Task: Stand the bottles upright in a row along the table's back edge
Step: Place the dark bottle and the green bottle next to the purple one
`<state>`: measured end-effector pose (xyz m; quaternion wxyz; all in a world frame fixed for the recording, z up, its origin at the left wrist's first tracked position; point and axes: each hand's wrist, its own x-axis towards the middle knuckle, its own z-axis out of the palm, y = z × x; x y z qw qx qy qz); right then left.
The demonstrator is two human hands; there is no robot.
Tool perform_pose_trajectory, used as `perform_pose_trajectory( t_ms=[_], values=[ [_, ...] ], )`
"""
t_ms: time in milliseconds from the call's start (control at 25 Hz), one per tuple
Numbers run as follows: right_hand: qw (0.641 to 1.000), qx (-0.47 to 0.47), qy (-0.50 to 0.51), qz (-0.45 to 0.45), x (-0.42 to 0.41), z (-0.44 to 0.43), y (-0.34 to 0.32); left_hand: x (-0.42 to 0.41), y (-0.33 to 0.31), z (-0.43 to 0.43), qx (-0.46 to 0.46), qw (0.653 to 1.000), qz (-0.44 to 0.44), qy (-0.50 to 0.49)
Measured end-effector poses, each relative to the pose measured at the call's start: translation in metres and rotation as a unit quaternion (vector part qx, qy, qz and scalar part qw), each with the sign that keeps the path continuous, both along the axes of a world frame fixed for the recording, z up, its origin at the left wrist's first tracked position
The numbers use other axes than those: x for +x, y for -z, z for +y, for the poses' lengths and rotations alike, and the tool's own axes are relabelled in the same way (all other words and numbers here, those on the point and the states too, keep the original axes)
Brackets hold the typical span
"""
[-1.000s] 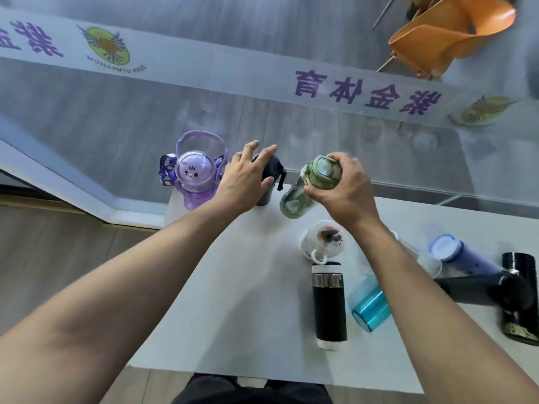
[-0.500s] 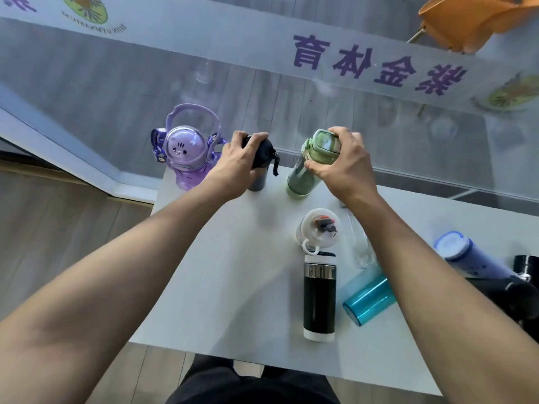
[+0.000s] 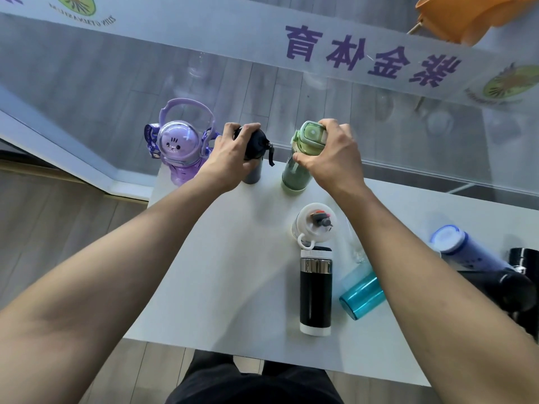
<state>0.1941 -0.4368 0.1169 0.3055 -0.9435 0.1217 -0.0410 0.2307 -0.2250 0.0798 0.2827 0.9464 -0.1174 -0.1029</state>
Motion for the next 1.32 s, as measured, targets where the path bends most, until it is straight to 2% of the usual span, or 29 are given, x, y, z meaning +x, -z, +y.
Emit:
perform_pose_trajectory(
  t_ms=[440, 840, 1080, 1320],
  values=[
    [0.999, 0.017, -0.033, 0.006, 0.004, 0.002, 0.0, 0.0, -0.001, -0.003, 0.009, 1.0, 0.0, -0.018],
    [0.995, -0.029, -0.083, 0.037, 0.0, -0.006, -0.004, -0.008, -0.003, -0.005, 0.036, 0.999, -0.026, -0.019],
    [0.995, 0.025, -0.098, 0.023, -0.018, -0.025, -0.001, -0.058, -0.016, -0.009, 0.034, 0.992, -0.11, -0.047],
    [0.997, 0.07, -0.019, -0.027, -0.078, -0.054, 0.004, -0.137, -0.017, -0.033, -0.032, 0.995, -0.097, -0.007]
  ],
)
